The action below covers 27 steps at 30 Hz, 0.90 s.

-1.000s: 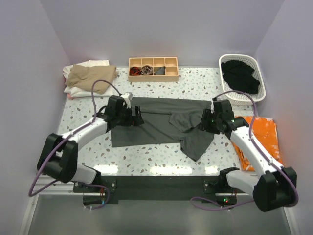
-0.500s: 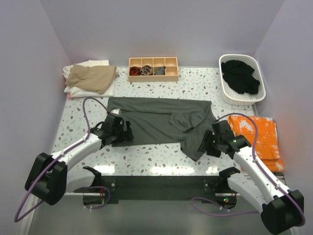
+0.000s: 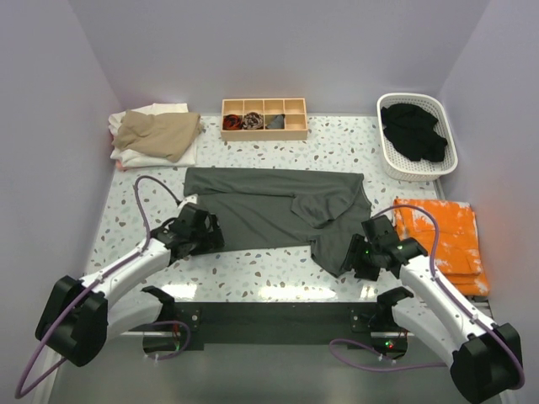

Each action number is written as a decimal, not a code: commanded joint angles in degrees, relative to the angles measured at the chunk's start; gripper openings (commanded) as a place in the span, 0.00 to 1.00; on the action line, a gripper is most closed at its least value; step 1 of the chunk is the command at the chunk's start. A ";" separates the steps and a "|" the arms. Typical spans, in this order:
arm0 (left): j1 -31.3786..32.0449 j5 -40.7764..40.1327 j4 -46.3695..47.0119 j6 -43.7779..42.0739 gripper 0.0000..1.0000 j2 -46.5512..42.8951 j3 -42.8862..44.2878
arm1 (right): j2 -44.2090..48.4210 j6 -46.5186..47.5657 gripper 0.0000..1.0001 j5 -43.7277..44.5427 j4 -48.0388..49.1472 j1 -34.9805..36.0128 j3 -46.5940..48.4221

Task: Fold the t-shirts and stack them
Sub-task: Grap the side of the flattened tshirt closest away from the robot with both arms

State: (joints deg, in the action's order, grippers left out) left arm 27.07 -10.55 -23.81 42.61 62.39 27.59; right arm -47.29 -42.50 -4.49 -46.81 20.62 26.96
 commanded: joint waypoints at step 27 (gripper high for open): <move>2.90 -7.65 -0.45 6.00 1.00 -0.79 -3.16 | -6.94 -2.94 0.54 -2.89 14.46 0.38 -4.90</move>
State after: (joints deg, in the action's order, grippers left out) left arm 29.74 -17.47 -27.68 48.53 59.57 25.23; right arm -53.10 -45.01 -7.33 -35.77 20.73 23.24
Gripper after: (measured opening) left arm 0.997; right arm 0.537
